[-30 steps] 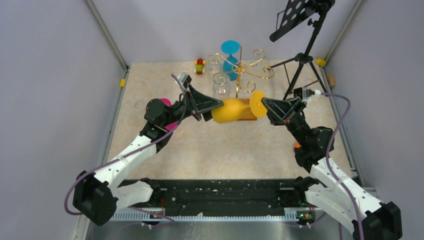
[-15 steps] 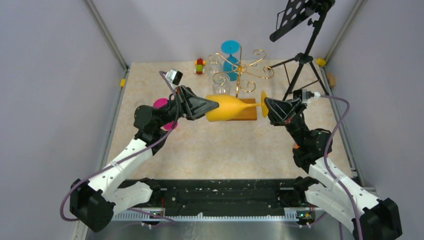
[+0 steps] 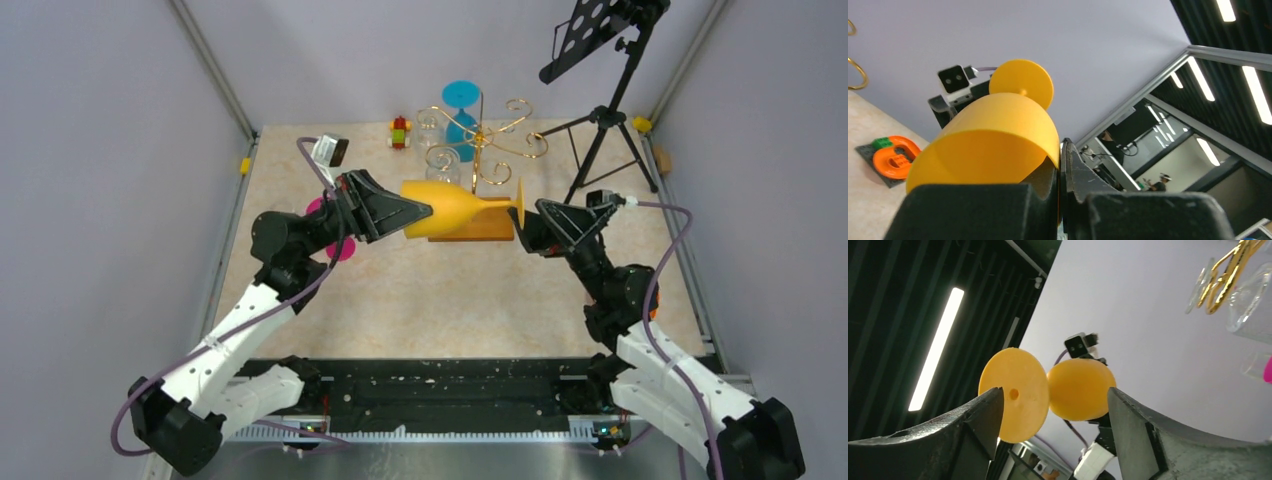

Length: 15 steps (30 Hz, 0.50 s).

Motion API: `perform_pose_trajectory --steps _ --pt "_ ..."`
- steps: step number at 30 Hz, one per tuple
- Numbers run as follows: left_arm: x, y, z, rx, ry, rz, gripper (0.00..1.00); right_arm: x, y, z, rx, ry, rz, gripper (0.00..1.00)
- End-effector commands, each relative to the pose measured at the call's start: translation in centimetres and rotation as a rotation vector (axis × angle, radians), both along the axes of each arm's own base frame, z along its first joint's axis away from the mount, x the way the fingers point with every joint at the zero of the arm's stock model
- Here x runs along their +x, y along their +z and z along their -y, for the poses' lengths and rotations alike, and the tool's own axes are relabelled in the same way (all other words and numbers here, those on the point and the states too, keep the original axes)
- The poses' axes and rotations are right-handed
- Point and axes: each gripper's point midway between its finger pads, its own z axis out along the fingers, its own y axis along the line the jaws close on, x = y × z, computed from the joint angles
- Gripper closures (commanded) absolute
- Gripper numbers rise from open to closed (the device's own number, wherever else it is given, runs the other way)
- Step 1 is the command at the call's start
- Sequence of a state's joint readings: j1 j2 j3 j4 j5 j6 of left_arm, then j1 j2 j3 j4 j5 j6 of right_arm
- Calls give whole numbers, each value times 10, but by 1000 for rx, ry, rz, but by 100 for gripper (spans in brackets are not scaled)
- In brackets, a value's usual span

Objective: Take the wine glass off the wine glass rack

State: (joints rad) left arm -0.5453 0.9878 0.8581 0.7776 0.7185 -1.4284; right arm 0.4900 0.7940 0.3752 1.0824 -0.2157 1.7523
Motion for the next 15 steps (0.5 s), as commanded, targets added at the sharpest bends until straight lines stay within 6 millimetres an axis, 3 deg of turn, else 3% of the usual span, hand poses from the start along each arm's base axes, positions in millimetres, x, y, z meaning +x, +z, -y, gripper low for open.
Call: perform_pose_trajectory --steps 1,7,10,15 --pt "3 16 -8 113 169 177 100 2 -6 6 -92 -108 -3 22" --pt "35 -16 -31 501 444 214 100 21 -42 18 -314 -289 -157 20" --pt "32 -35 -40 710 420 256 100 25 -50 32 -399 -390 -191 20" --pt "37 -77 -56 949 400 224 100 25 -47 50 -511 -512 -189 22"
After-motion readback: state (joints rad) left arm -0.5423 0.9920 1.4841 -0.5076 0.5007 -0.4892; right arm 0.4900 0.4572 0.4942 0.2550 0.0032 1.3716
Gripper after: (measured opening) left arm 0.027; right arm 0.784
